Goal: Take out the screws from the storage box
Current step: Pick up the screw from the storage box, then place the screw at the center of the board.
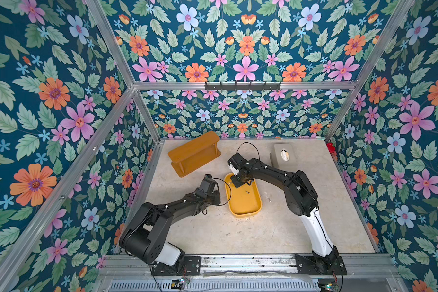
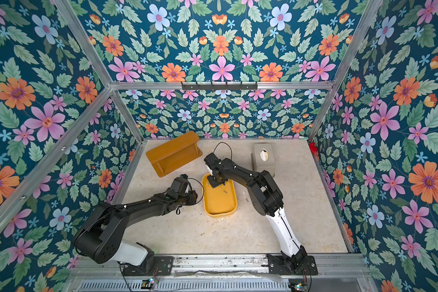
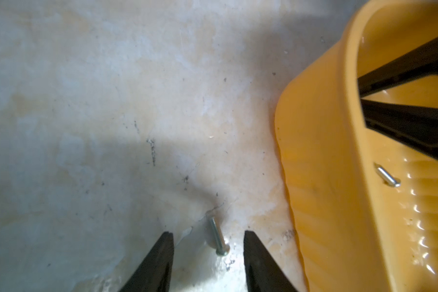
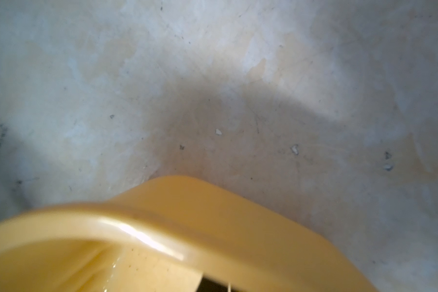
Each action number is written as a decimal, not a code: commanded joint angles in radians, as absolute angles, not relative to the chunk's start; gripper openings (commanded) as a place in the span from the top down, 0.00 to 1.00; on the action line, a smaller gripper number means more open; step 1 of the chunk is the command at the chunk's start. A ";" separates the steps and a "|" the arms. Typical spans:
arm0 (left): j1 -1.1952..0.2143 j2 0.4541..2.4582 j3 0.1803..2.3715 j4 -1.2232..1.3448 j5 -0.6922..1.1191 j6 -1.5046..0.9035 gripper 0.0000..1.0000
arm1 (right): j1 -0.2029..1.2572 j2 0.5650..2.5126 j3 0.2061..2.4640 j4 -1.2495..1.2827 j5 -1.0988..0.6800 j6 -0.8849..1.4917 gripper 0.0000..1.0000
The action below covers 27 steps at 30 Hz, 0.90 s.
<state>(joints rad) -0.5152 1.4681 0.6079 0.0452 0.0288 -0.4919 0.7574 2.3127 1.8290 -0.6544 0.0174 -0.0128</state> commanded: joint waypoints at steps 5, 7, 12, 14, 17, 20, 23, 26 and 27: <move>-0.515 1.418 0.659 0.005 0.000 -0.482 0.49 | 0.749 2.250 1.794 -0.748 -0.069 0.041 1.00; -0.515 1.403 0.677 -0.005 0.002 -0.481 0.49 | 0.746 2.205 1.783 -0.727 -0.109 0.056 1.00; -0.532 1.384 0.728 -0.022 0.013 -0.485 0.51 | 0.733 2.082 1.737 -0.688 -0.152 0.095 1.00; -0.548 1.388 0.759 -0.045 0.007 -0.483 0.53 | 0.724 2.027 1.705 -0.686 -0.147 0.112 1.00; -0.596 1.412 0.814 -0.073 0.013 -0.486 0.52 | 0.697 1.931 1.605 -0.665 -0.144 0.150 1.00; -0.652 1.460 0.858 -0.077 0.010 -0.491 0.53 | 0.632 1.806 1.435 -0.567 -0.209 0.216 1.00; -0.696 1.526 0.895 -0.061 0.010 -0.476 0.53 | 0.598 1.702 1.317 -0.554 -0.165 0.235 1.00; -0.715 1.592 0.926 -0.020 0.032 -0.417 0.52 | 0.588 1.621 1.243 -0.589 -0.104 0.238 1.00; -0.714 1.617 0.935 -0.003 0.050 -0.398 0.52 | 0.586 1.607 1.217 -0.596 -0.091 0.242 1.00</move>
